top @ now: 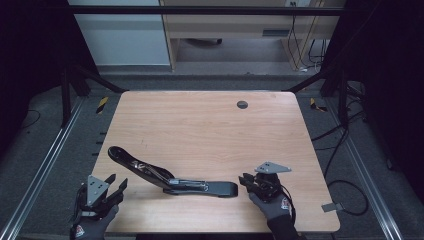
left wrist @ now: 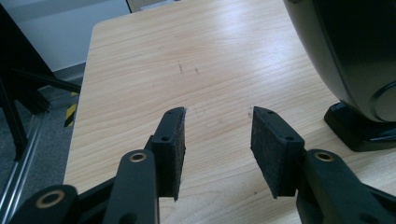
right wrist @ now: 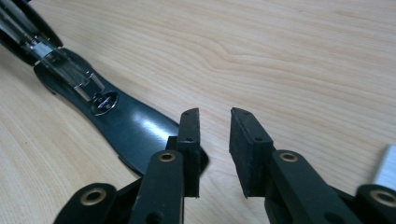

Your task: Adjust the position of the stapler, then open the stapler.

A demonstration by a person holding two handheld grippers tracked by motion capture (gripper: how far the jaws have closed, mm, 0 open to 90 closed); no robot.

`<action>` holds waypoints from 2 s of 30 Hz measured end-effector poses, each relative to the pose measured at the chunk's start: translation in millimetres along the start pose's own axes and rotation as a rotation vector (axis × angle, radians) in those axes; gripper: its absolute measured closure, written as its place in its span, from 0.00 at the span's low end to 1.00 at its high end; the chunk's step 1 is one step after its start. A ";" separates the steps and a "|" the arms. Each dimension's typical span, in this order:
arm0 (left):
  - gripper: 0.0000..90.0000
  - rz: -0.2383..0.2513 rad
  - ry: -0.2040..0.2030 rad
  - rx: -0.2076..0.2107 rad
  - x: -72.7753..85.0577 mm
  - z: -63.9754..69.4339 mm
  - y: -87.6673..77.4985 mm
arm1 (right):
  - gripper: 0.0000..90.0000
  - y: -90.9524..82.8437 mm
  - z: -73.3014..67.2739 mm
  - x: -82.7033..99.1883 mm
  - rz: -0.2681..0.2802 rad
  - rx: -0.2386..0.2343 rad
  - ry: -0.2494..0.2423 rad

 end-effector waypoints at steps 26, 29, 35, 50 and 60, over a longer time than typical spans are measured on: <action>0.62 -0.035 -0.011 0.015 1.8 -4.4 5.9 | 0.77 -20.6 58.4 2.0 -0.066 0.239 0.077; 0.61 -0.037 -0.010 0.017 1.9 -4.9 6.5 | 0.77 -18.5 63.6 0.6 -0.071 0.257 0.083; 0.60 -0.041 -0.007 0.017 1.0 -5.4 8.5 | 0.78 -12.3 70.7 -3.1 -0.098 0.277 0.117; 0.60 -0.044 0.003 0.016 -0.1 -4.8 9.5 | 0.79 6.6 74.6 -10.0 -0.175 0.284 0.136; 0.60 -0.045 0.004 0.014 -0.1 -4.7 9.2 | 0.79 16.2 72.1 -12.3 -0.212 0.281 0.141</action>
Point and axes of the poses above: each handheld gripper's, and its own axes: y roughly forward along the jaws, x roughly out of its underside, z roughly to its right, the point moved 1 cm from there along y, roughly forward along the jaws, and after that the axes turned 9 degrees about -z, right-handed, at the moved point
